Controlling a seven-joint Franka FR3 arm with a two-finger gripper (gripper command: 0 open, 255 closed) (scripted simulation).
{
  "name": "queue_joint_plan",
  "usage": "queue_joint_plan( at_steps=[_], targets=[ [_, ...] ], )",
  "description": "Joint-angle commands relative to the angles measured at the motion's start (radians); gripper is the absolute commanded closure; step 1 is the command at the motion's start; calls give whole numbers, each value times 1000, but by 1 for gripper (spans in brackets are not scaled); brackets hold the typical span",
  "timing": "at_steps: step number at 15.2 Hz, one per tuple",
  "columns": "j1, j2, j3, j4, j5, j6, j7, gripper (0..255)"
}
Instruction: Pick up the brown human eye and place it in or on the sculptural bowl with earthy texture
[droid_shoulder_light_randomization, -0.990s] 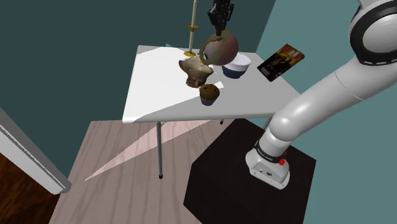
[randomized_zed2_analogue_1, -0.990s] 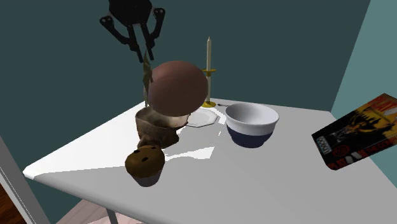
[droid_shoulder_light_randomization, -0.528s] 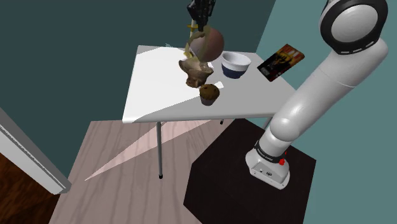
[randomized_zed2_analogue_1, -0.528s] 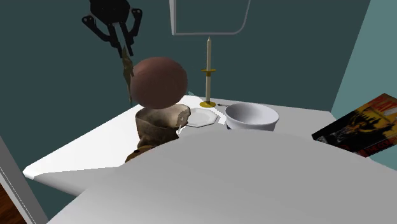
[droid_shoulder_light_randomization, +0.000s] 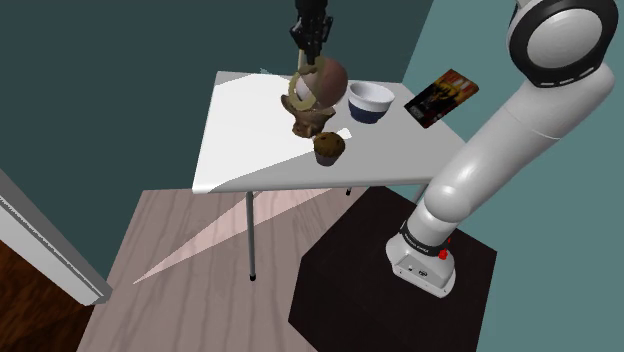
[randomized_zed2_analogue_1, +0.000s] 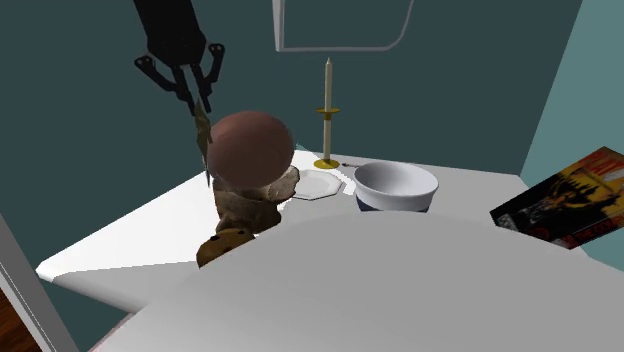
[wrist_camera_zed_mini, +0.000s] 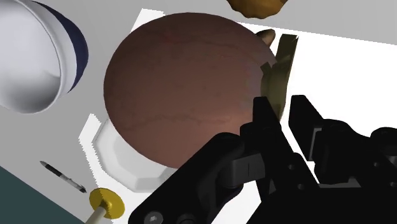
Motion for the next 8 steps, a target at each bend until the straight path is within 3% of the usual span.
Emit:
queue_joint_plan(
  at_steps=[1,8],
  targets=[
    [-1,-13,-3,-43,2,33,0,255],
    [-1,-35,-4,-162,7,130,9,255]
  ],
)
